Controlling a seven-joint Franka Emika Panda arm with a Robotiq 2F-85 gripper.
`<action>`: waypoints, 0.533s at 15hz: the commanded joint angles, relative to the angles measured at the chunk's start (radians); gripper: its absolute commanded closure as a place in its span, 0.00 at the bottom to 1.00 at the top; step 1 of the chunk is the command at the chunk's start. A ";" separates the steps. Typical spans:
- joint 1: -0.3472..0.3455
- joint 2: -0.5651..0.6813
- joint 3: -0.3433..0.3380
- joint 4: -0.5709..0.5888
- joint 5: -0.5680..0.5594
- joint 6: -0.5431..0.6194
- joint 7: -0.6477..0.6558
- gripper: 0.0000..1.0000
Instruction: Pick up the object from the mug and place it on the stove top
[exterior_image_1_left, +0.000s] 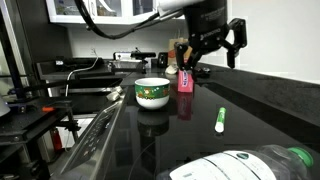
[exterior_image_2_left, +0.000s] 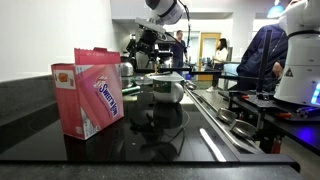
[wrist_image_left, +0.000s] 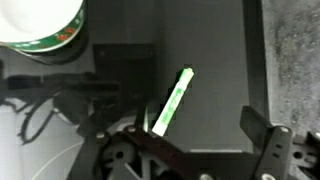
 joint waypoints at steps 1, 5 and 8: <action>0.052 -0.125 -0.030 -0.104 -0.257 0.017 0.166 0.00; 0.046 -0.227 -0.007 -0.125 -0.523 -0.068 0.272 0.00; 0.037 -0.285 0.019 -0.131 -0.633 -0.131 0.315 0.00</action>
